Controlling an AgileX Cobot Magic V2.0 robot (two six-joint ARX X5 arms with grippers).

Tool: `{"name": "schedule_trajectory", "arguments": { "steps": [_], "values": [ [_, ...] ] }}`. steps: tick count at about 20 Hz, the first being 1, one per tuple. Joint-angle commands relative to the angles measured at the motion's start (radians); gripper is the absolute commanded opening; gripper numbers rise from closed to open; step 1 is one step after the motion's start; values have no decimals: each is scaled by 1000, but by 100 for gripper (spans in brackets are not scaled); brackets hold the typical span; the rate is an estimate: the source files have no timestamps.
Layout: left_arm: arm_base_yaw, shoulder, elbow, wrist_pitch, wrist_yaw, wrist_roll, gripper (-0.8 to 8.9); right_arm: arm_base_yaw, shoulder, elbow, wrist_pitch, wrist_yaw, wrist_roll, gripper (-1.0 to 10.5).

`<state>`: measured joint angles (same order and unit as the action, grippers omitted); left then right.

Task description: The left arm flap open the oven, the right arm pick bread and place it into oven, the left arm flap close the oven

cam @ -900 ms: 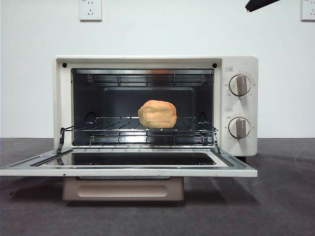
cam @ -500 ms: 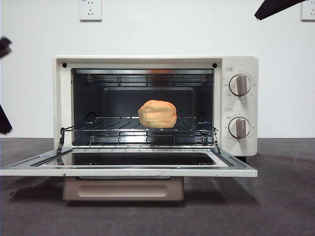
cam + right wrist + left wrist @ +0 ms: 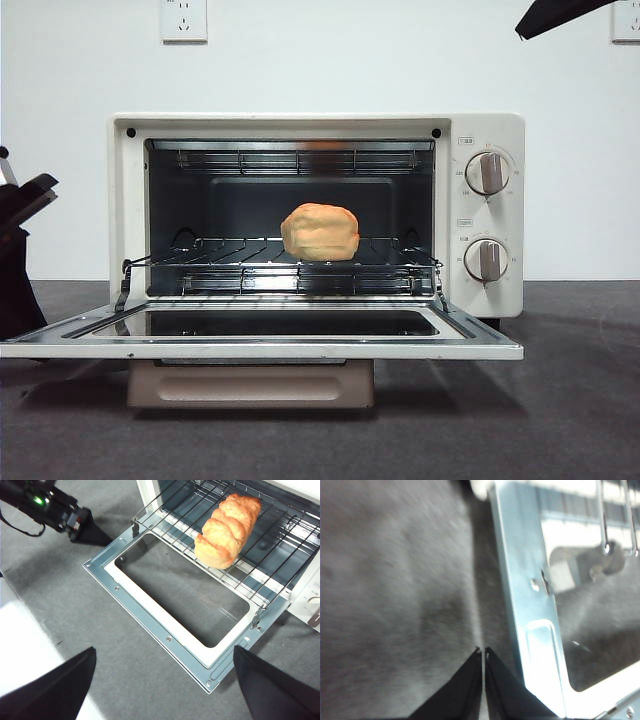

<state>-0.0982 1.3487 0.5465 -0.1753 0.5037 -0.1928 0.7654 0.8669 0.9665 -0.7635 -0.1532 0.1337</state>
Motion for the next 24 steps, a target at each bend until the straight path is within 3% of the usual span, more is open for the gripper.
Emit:
{"name": "schedule_trajectory", "arguments": {
  "steps": [1,7,10,24],
  "values": [
    [1,37,2,35,43,16,14,8,6,17,14,4,-7,427],
    [1,76,2,65,185,13,14,8,6,17,14,4,-3,427],
    [1,76,2,122,230,-27,14,8,6,17,14,4,-3,427],
    [66,10,3,464,279,-256,15,8,6,17,15,4,16,427]
  ]
}}
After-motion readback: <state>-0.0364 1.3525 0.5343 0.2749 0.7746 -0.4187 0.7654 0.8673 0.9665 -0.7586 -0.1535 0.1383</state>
